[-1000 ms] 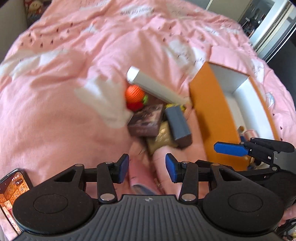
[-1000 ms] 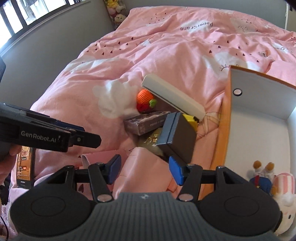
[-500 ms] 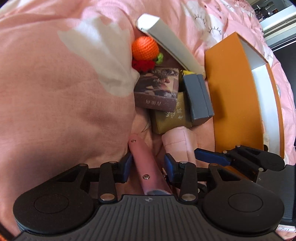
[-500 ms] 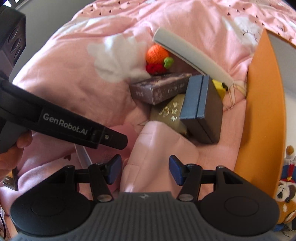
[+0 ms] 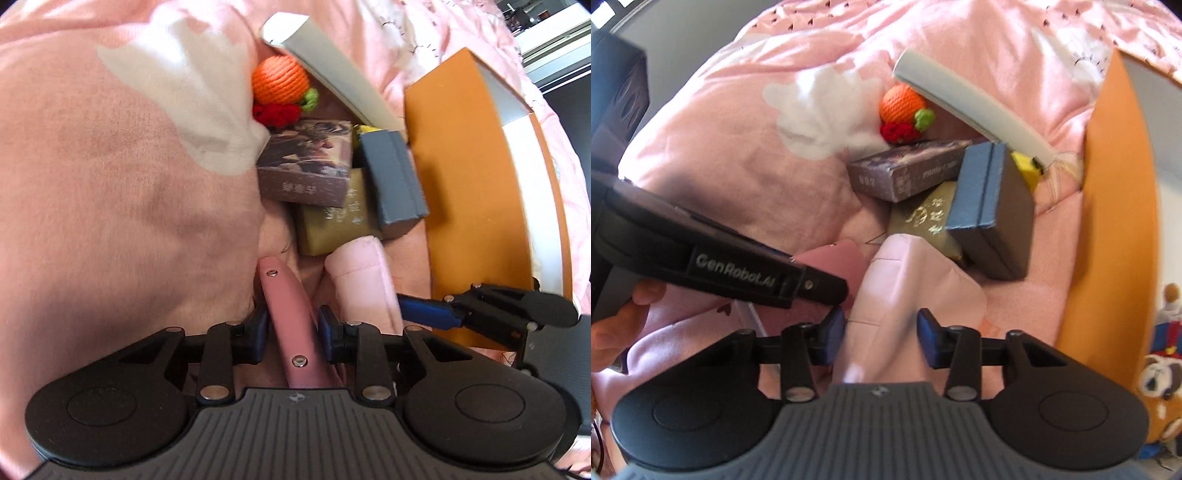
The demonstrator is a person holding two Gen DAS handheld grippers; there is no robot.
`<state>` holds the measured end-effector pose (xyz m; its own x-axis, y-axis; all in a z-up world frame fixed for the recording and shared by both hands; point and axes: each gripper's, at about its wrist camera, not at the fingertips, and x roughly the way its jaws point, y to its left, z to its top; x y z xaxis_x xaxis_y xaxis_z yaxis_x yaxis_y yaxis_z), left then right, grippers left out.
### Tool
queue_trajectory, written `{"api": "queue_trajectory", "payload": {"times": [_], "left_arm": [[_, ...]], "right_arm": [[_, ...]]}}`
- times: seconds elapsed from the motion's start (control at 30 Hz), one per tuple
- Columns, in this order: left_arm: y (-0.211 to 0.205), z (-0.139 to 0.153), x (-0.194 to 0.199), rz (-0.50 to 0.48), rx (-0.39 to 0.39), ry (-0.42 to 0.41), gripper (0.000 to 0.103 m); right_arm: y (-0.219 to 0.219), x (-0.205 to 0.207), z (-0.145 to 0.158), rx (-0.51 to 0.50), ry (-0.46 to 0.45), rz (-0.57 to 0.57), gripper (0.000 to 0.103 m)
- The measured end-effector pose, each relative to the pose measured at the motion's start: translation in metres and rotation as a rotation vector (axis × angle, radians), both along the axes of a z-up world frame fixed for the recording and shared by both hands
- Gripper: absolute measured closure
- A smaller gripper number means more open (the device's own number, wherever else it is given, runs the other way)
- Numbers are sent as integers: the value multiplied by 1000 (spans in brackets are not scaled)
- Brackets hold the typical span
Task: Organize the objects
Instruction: 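Grasp the pink tube with the left gripper while the right grasps the pink fabric pouch, then carry the pink tube and pink pouch into the orange box and lower them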
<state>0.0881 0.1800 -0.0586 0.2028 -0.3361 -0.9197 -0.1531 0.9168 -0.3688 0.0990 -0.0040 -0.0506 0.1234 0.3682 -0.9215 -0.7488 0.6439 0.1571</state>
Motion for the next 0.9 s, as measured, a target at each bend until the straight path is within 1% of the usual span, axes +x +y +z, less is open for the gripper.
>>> {"api": "queue_trajectory", "payload": {"times": [0.1, 0.23, 0.3, 0.33, 0.4, 0.5, 0.6, 0.67, 0.73, 0.8, 0.9], "left_arm": [[-3, 16, -13, -9, -3, -36, 73], [-7, 34, -27, -42, 6, -54, 74], [-8, 38, -33, -55, 13, -46, 74], [-8, 41, -30, -59, 18, -43, 74], [-10, 44, -35, -60, 33, -51, 74], [-14, 50, -35, -68, 45, -68, 75], [-16, 59, -46, -64, 59, -100, 76], [-21, 58, -46, -51, 72, -144, 77], [-22, 66, -53, -33, 78, -186, 79], [-26, 74, -53, -16, 65, -229, 81], [-35, 88, -49, -2, 77, -298, 82]], "right_arm": [[-10, 2, 8, 12, 3, -6, 65], [-20, 4, 11, 8, 7, -3, 65], [-20, 4, 9, -3, 14, 5, 63], [-20, 5, 7, -9, 16, 8, 63], [-19, 5, 4, -6, 24, 10, 63], [-22, 4, -1, 12, 38, 5, 66], [-30, 3, 4, 47, 33, -13, 70], [-36, 2, 12, 81, 21, -7, 71], [-43, 1, 22, 114, 7, -1, 71], [-50, 1, 35, 162, 8, 1, 72], [-62, 3, 56, 247, 20, 2, 72]]}}
